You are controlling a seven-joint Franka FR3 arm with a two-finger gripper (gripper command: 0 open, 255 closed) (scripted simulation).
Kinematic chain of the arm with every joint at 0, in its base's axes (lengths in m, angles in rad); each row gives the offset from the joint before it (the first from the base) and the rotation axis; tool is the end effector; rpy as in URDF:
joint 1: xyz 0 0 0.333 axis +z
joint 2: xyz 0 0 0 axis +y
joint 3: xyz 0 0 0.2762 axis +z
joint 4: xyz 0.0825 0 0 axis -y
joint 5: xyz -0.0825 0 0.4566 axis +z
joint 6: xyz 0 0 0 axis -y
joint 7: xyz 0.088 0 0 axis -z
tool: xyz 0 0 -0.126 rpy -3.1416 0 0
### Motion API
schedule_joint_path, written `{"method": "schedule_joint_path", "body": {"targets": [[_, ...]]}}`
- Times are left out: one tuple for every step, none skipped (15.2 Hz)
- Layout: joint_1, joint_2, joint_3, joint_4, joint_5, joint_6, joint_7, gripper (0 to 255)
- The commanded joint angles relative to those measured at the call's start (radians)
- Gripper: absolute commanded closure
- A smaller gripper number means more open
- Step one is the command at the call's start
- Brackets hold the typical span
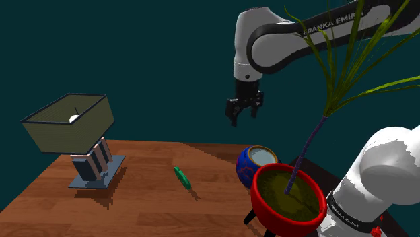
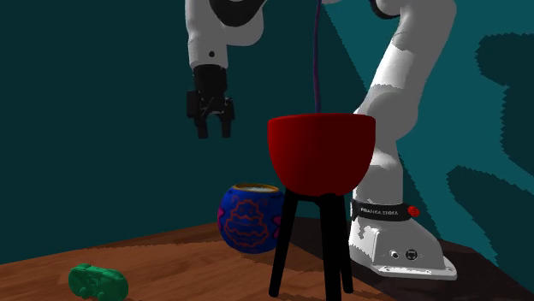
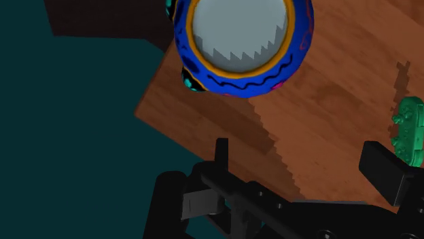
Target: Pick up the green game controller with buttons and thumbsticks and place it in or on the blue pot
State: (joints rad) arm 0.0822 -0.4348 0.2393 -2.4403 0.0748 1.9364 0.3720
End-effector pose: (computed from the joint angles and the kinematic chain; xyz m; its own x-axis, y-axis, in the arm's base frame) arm 0.4624 0.1529 0.3631 0.9924 -0.1069 -0.0607 -0.1034 -0.9929 0.0585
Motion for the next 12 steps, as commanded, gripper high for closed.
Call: {"method": "schedule_joint_path", "body": {"targets": [[0.010,0.066,0.032,0.020,0.004,0.042,0.037,0],[0.013,0.101,0.046,0.029,0.003,0.064,0.053,0],[0.016,0.136,0.059,0.040,0.001,0.086,0.070,0],[0.019,0.172,0.072,0.052,-0.003,0.106,0.087,0],[0.022,0.208,0.084,0.065,-0.008,0.126,0.104,0],[0.025,0.245,0.096,0.079,-0.015,0.145,0.123,0],[0.028,0.283,0.108,0.095,-0.024,0.164,0.141,0],[0.031,0.321,0.118,0.111,-0.034,0.181,0.160,0],[0.035,0.360,0.128,0.129,-0.045,0.197,0.180,0],[0.040,0.399,0.136,0.148,-0.058,0.212,0.200,0],[0.046,0.439,0.144,0.168,-0.071,0.226,0.220,0],[0.052,0.479,0.150,0.190,-0.086,0.239,0.240,0]]}}
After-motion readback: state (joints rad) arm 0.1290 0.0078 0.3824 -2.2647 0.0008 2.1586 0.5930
